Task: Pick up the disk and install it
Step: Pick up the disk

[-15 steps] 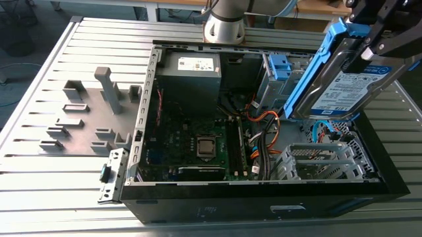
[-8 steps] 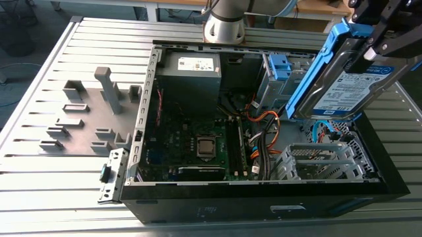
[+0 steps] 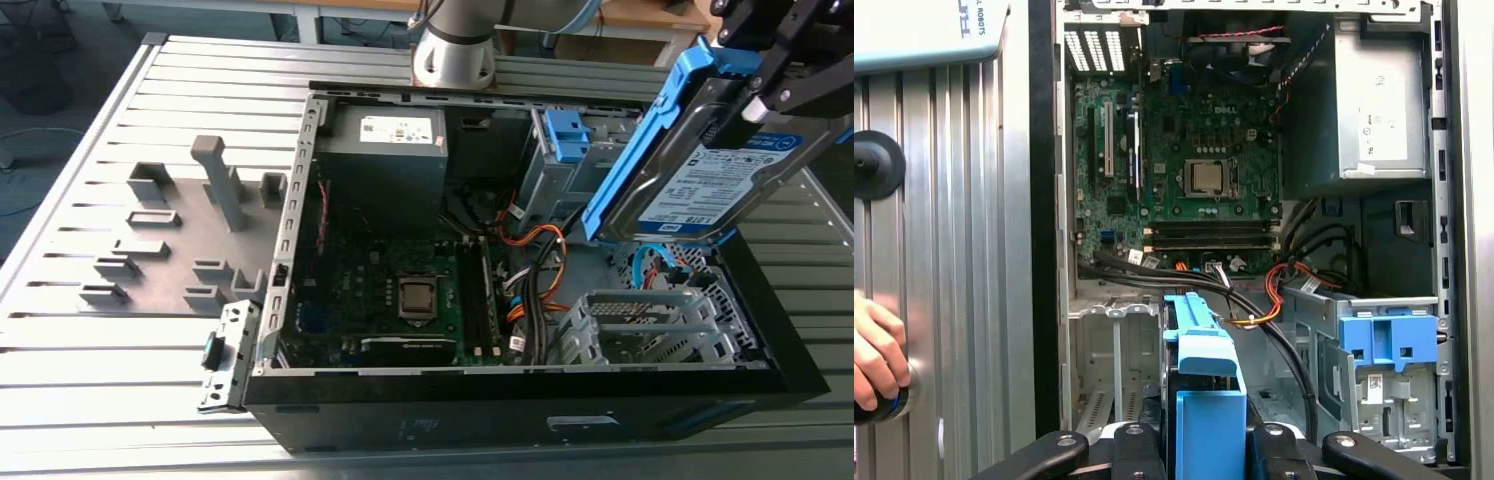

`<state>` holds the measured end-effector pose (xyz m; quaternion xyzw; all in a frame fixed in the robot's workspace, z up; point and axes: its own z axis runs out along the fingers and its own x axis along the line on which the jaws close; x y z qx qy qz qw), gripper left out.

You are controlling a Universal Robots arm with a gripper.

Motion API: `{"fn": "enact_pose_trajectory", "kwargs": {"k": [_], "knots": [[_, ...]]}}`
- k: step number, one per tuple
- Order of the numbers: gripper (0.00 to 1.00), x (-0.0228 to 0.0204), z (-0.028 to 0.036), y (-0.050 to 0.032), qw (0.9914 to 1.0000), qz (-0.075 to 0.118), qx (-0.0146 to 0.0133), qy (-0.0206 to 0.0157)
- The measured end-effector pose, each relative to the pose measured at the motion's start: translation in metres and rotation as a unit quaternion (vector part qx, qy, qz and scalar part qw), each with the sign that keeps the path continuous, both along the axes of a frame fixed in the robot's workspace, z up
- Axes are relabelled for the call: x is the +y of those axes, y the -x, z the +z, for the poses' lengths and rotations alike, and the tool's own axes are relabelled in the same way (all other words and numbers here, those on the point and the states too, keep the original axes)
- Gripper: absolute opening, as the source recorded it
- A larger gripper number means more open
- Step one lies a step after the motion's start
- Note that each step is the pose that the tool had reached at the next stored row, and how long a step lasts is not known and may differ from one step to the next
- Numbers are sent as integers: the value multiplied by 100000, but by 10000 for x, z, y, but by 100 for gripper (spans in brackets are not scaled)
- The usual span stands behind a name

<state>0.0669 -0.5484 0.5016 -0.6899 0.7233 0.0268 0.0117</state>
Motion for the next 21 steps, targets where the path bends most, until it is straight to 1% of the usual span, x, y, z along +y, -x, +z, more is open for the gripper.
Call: {"fn": "enact_pose_trajectory", "kwargs": {"k": [21], "knots": [[36, 0, 0, -99, 100000, 1, 0, -4]]}}
